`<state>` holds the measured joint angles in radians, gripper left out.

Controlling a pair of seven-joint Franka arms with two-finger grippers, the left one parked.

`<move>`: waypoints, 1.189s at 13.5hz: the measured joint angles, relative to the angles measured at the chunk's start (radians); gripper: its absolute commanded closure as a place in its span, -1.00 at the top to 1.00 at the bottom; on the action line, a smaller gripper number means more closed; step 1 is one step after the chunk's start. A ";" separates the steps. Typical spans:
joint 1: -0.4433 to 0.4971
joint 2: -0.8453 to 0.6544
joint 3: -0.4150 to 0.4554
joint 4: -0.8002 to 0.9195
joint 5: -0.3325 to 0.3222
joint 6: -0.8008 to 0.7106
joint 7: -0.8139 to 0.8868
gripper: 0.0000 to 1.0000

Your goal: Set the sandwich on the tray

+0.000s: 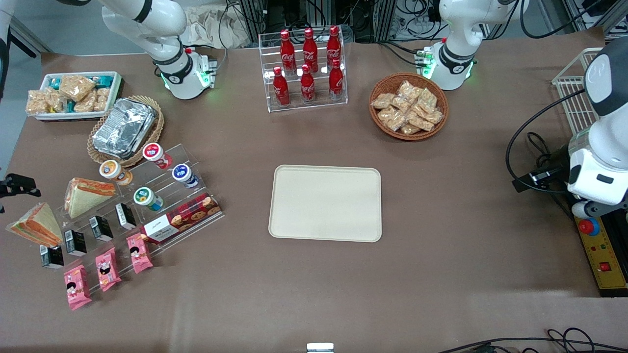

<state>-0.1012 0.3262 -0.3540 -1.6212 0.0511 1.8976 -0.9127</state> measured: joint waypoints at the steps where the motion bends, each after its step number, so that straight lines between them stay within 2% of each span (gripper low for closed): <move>1: 0.000 0.010 0.000 0.000 0.001 0.020 -0.002 1.00; 7: -0.002 0.049 0.000 0.000 0.007 0.098 -0.030 0.99; 12: -0.021 0.085 0.000 -0.001 0.066 0.149 -0.093 0.99; 15: -0.022 0.100 0.000 -0.001 0.078 0.165 -0.097 0.92; 16: -0.022 0.105 0.000 -0.001 0.097 0.168 -0.103 0.84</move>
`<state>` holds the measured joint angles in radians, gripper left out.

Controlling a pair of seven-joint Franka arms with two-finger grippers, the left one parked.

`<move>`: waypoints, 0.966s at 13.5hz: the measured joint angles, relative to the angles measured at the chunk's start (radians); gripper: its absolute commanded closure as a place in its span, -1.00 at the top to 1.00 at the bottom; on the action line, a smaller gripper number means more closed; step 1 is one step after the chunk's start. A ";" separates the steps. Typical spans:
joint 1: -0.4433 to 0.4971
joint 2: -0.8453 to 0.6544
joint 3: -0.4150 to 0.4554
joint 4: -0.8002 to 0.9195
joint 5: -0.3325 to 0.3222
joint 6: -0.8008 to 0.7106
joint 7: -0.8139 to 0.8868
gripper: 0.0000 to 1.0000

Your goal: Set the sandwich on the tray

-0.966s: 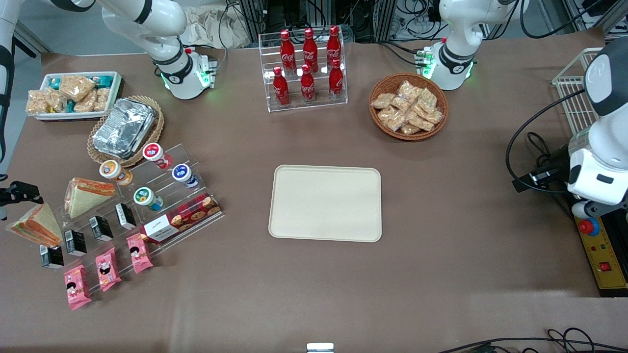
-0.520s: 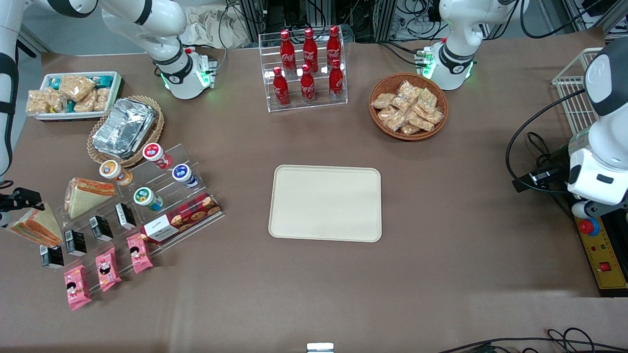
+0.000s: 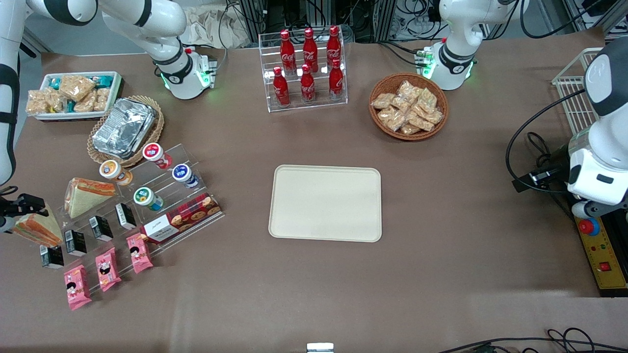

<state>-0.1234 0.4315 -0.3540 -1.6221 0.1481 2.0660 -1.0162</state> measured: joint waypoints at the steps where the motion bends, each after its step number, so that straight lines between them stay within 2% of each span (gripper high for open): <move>1: 0.000 0.007 0.000 0.000 0.020 0.004 -0.011 0.66; 5: -0.014 0.026 -0.001 -0.002 0.040 0.011 -0.024 0.45; 6: -0.015 0.028 -0.001 -0.002 0.040 0.011 -0.026 0.35; 7: -0.016 0.029 -0.001 -0.002 0.040 0.011 -0.029 0.17; 9: -0.016 0.029 -0.001 -0.002 0.040 0.012 -0.040 -0.01; 13: -0.016 0.025 -0.001 0.008 0.040 0.013 -0.042 -0.03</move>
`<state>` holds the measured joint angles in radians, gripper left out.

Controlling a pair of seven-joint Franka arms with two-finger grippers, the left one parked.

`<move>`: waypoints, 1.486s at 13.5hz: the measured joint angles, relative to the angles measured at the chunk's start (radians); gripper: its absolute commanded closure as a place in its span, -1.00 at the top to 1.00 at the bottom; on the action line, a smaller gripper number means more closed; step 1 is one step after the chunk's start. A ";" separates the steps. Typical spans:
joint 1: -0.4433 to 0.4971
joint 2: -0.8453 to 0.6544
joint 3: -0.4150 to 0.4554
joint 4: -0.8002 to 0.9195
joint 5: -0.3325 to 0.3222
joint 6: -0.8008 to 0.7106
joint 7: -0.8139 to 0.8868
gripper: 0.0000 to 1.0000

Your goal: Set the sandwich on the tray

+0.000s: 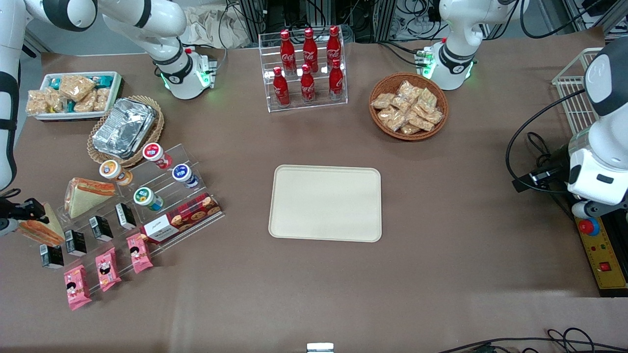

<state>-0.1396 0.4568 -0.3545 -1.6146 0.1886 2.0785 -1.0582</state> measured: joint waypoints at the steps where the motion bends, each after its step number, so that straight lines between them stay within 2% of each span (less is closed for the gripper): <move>1: 0.000 -0.009 0.000 0.007 0.000 0.000 0.000 -0.05; 6: 0.000 -0.119 -0.006 0.048 0.000 -0.076 0.024 -0.16; 9: 0.007 -0.183 -0.003 0.054 0.000 -0.198 0.188 -0.15; 13: 0.111 -0.228 0.005 0.105 -0.017 -0.378 0.559 -0.13; 20: 0.409 -0.255 0.012 0.123 -0.022 -0.445 1.336 -0.13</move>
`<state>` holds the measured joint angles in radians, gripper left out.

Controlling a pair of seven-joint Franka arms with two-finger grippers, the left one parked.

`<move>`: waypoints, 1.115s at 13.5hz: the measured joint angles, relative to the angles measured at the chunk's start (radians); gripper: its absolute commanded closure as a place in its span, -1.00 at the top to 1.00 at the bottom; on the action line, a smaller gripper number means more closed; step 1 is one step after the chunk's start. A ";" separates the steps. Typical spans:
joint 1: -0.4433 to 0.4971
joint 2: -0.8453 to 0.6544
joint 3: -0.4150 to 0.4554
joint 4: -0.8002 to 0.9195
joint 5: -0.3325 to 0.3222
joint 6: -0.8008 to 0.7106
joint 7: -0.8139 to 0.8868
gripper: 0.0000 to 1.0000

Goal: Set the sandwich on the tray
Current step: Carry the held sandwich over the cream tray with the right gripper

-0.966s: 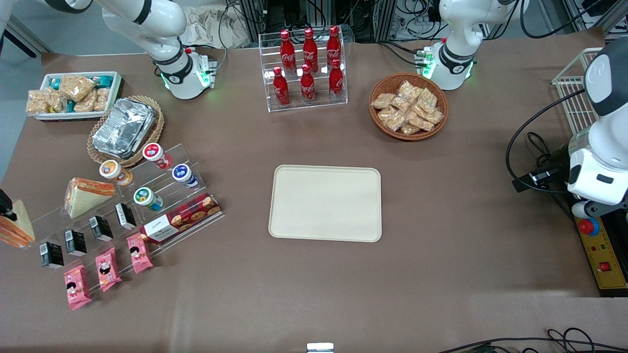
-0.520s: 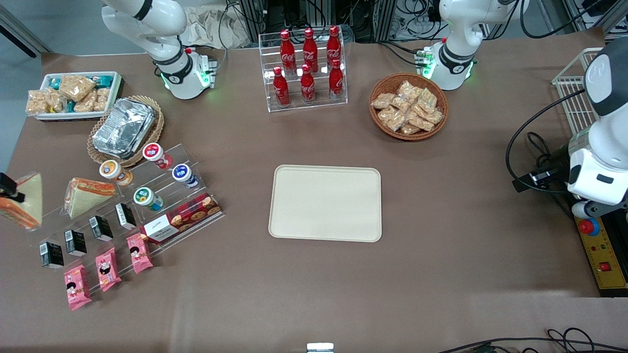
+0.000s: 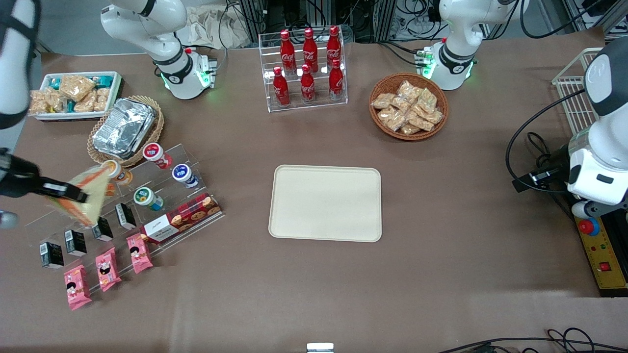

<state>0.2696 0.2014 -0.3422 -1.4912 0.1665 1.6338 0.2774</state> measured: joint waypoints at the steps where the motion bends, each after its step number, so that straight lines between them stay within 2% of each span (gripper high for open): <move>1: 0.050 0.003 0.001 -0.001 -0.001 0.000 0.133 -0.13; 6: 0.250 0.070 0.004 -0.005 -0.002 0.036 0.684 -0.13; 15: 0.521 0.355 0.006 0.029 -0.002 0.416 1.426 -0.13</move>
<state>0.7904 0.5563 -0.3361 -1.4619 0.1649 2.0495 1.7033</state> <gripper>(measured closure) 0.564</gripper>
